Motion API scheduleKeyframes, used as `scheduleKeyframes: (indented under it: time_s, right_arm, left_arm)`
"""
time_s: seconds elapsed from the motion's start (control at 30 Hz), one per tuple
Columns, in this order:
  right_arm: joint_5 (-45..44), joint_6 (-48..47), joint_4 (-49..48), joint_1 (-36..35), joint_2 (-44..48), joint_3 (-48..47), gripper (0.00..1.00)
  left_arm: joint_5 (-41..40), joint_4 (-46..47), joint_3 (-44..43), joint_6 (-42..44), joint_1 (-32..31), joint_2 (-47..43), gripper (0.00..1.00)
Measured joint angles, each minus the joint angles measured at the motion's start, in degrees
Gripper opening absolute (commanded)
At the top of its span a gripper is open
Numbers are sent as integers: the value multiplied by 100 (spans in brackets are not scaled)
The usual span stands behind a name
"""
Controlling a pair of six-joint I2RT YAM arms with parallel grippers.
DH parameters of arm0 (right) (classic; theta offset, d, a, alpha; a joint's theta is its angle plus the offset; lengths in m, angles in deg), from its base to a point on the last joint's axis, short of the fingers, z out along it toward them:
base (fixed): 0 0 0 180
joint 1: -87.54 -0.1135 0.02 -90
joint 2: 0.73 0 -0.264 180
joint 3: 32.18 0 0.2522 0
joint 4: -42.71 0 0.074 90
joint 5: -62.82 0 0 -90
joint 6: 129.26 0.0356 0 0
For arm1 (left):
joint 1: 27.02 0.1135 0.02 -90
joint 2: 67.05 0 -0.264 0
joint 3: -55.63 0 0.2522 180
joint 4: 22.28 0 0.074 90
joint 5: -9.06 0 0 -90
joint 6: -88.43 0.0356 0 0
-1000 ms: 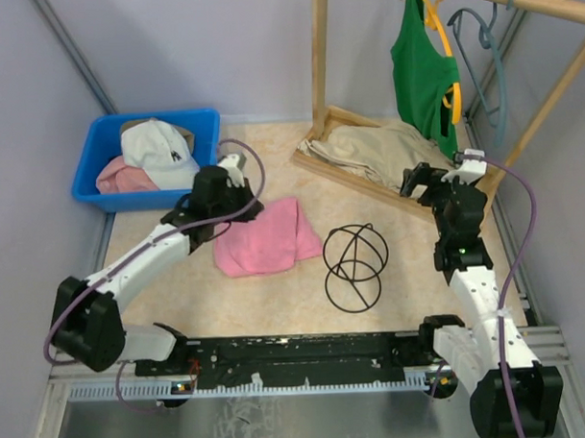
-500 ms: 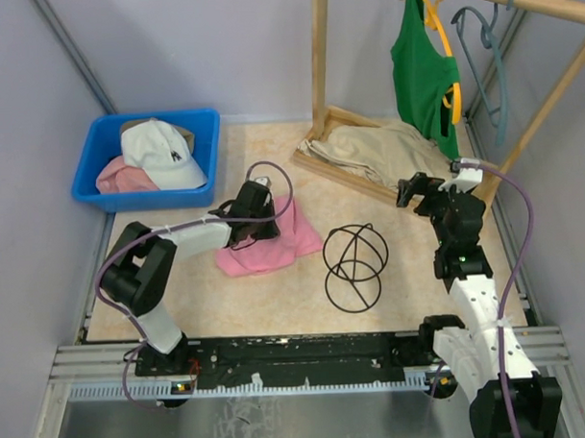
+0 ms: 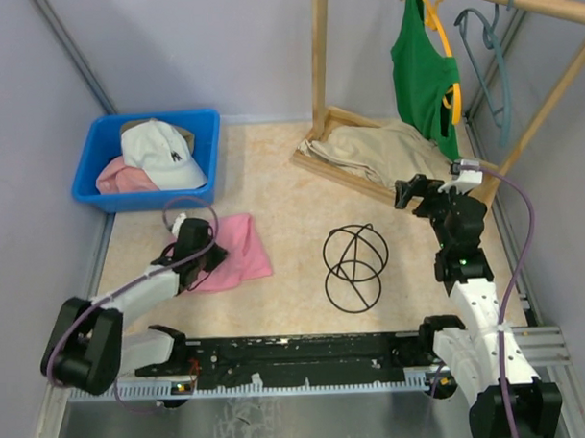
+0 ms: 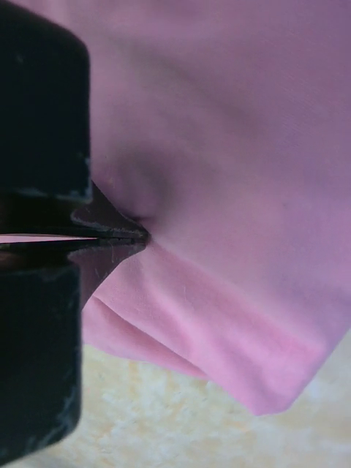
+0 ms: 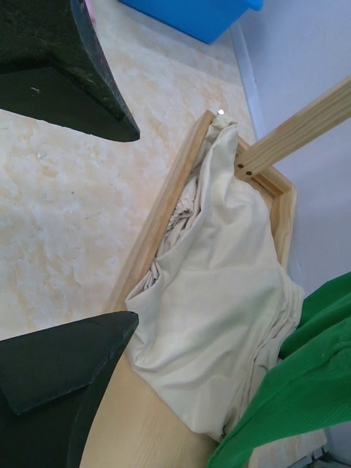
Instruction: Stack the hats
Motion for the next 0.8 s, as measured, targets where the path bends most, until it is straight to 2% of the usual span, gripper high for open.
scheduleKeyframes:
  time_s: [0.23, 0.3, 0.4, 0.57, 0.8]
  right_arm:
    - [146, 170, -13, 0, -2, 4, 99]
    - [201, 247, -17, 0, -2, 4, 99]
    - [260, 330, -20, 0, 0, 4, 99]
    - [291, 400, -9, 0, 46, 4, 99]
    - [321, 426, 15, 0, 229, 72, 99]
  left_arm:
    - [-940, -1513, 129, -26, 935, -1716, 0]
    - [-951, -1696, -39, 210, 1394, -1727, 0]
    - [-708, -1923, -400, 533, 1762, -1384, 0]
    - [-146, -1993, -516, 791, 1768, -1246, 0]
    - [-284, -1932, 7, 739, 1858, -1268, 0]
